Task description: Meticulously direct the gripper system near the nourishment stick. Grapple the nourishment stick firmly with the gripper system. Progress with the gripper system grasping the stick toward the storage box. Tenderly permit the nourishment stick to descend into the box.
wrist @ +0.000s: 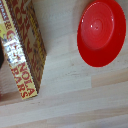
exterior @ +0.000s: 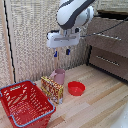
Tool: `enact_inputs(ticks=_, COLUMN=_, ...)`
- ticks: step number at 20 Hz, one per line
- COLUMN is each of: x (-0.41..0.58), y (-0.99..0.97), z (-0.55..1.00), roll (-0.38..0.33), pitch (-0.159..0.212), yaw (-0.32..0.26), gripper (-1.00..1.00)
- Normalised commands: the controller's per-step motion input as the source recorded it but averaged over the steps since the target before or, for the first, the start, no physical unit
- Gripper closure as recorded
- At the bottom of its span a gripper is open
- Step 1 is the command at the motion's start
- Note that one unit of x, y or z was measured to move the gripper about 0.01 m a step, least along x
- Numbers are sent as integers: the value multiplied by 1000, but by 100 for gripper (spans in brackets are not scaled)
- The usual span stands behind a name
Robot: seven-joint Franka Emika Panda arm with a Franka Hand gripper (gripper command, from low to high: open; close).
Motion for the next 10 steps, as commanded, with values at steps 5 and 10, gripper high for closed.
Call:
enact_inputs(ticks=5, x=0, y=583, z=-153, roll=-82, pitch=0, yaw=-16, gripper=-100)
enact_inputs(ticks=10, x=-46, y=643, z=-205, roll=-132, pitch=0, yaw=0, gripper=-100)
